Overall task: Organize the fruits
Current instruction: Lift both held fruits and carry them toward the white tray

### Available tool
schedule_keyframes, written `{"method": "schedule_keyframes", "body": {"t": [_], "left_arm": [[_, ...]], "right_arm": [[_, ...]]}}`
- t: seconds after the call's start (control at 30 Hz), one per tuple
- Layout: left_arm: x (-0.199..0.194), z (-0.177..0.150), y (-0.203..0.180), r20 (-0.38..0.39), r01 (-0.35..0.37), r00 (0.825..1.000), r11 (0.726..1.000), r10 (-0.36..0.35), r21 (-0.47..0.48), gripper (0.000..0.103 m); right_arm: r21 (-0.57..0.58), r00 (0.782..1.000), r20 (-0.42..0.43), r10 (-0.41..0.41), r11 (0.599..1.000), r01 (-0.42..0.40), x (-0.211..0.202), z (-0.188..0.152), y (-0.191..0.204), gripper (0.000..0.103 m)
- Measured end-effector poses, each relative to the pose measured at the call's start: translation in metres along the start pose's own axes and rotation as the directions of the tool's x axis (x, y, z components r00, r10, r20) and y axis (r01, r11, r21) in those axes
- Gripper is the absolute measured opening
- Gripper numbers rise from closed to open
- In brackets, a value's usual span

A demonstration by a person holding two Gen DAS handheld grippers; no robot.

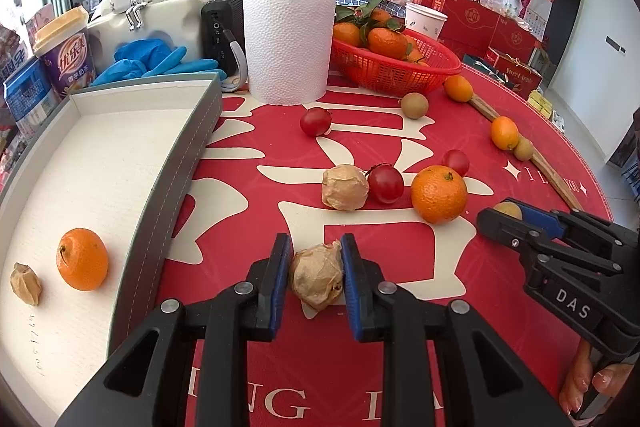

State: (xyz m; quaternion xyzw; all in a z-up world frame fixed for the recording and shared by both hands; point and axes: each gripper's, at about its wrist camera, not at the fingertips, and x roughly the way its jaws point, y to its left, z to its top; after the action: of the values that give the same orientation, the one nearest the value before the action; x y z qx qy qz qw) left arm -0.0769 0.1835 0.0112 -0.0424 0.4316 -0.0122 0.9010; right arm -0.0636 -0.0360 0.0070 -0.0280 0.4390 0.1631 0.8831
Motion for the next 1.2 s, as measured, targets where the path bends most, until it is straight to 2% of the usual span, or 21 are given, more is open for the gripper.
{"method": "schedule_keyframes", "body": {"t": [1.0,1.2], "left_arm": [[0.0005,-0.0003,0.0014,0.001,0.006,1.000,1.000,-0.006,-0.005,0.027],[-0.0018,-0.0008,0.0032,0.008,0.024,1.000,0.999,-0.024,-0.026,0.027]], "right_arm": [[-0.009,1.000,0.004,-0.016,1.000,0.016,-0.0002,-0.0013,0.0007,0.030],[0.026,1.000,0.006,0.004,1.000,-0.004,-0.0013,-0.0012,-0.0037,0.030]]}}
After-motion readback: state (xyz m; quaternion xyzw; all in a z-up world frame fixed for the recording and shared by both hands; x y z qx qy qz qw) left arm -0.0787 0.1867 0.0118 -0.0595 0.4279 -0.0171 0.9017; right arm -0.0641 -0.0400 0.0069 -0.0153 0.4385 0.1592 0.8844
